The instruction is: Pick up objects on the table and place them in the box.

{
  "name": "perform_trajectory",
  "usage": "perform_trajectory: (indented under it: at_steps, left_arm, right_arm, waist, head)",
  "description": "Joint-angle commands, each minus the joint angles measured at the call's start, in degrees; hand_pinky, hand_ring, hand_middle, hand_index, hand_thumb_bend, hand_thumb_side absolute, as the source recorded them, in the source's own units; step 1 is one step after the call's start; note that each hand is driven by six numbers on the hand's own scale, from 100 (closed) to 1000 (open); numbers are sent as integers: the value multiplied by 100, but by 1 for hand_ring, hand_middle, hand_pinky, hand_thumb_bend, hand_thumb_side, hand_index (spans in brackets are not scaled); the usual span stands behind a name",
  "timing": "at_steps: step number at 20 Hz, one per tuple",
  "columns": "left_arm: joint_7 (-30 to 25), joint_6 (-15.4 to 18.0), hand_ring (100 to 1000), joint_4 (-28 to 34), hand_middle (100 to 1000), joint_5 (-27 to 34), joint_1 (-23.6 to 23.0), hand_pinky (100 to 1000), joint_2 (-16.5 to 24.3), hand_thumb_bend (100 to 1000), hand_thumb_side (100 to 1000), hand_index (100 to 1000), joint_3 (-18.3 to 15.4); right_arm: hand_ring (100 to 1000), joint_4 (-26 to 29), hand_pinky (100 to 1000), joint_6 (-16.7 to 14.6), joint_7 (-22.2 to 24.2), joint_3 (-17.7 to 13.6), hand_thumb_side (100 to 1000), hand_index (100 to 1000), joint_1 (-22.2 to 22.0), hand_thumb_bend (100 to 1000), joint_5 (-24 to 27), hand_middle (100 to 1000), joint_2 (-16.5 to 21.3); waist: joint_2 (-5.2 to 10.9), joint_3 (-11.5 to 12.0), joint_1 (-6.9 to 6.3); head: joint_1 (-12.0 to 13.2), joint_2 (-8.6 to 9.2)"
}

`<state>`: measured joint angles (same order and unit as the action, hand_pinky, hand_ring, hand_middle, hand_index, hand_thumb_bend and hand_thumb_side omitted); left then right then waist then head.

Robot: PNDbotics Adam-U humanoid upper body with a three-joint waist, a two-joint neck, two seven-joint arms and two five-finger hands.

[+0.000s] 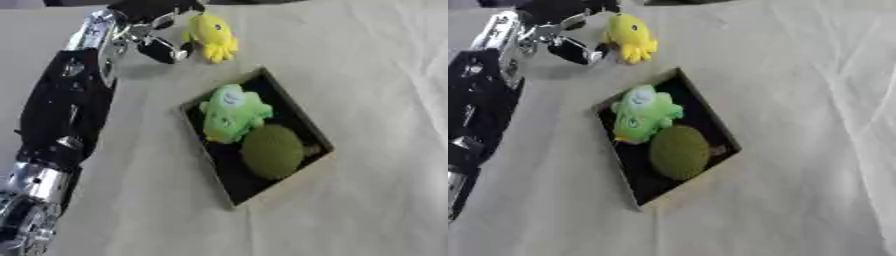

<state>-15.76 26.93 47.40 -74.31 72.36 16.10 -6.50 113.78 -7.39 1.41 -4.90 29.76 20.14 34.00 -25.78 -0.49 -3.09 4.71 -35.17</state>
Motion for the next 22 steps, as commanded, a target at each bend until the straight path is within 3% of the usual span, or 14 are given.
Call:
perform_trajectory:
  at_steps: [1,6,14,22]
  left_arm:
    - [-49,-80,954,148,911,257,193,932,109,100,235,964,-97]
    - [-231,-85,960,249,915,356,193,930,137,248,264,960,-79]
    - [-436,-23,968,123,917,-50,172,931,209,371,346,954,-87]
    - [-453,-50,964,27,915,-150,206,924,219,280,325,957,-143]
  right_arm:
    - [854,81,909,0,31,-41,523,761,73,100,19,585,78]
    - [854,81,909,21,42,-44,523,760,53,100,26,584,55]
    - [854,81,910,37,58,-67,523,760,38,100,26,582,50]
    - [853,81,910,54,76,-56,523,760,80,100,36,577,34]
  waist:
    - [131,-23,26]
    - [127,-59,2]
    - [40,-141,-22]
    - [6,-194,-59]
  head:
    - [22,72]
    - [48,64]
    - [69,69]
    - [135,103]
